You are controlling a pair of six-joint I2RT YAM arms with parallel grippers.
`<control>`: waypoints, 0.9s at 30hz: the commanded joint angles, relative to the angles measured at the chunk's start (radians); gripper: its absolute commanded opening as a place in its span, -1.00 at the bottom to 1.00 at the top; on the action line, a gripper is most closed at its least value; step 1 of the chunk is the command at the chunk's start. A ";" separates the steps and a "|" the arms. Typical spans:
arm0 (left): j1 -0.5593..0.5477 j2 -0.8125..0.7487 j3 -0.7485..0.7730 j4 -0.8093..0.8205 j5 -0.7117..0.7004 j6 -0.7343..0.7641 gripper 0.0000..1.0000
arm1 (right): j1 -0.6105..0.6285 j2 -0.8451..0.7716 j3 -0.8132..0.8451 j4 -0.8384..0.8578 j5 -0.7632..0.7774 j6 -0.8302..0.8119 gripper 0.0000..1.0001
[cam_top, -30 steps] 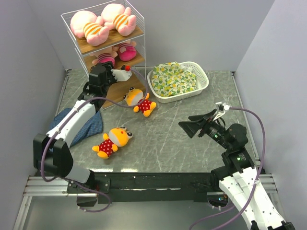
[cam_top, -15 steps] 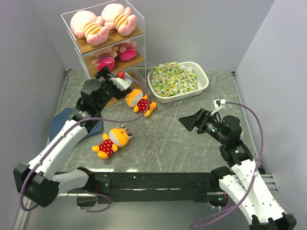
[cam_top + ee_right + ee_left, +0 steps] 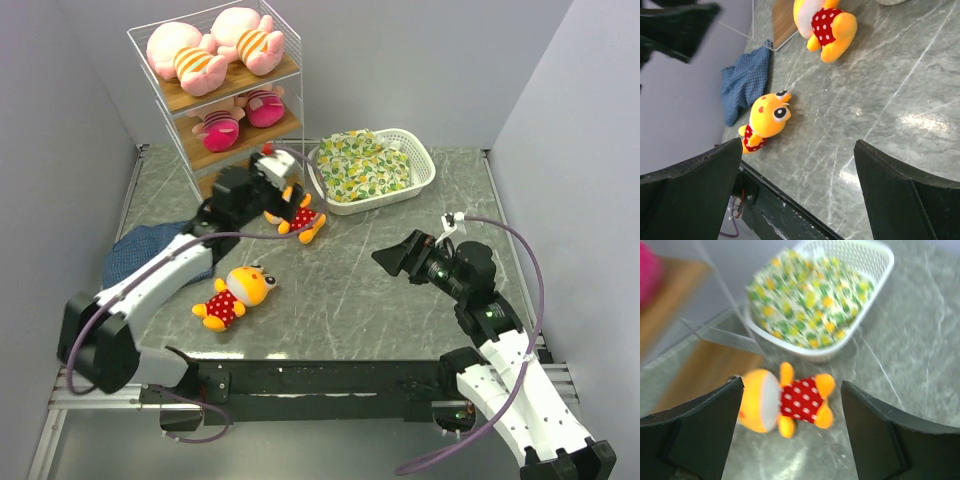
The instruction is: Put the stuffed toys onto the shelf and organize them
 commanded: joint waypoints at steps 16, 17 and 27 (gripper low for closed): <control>-0.207 0.524 0.115 0.172 -0.413 0.118 0.16 | 0.004 -0.126 -0.034 -0.045 0.010 -0.037 1.00; -0.209 0.537 0.123 0.175 -0.409 0.118 0.17 | 0.004 -0.126 -0.033 -0.048 0.011 -0.040 1.00; -0.212 0.655 0.140 0.178 -0.452 0.143 0.10 | 0.004 -0.114 -0.031 -0.041 0.011 -0.045 1.00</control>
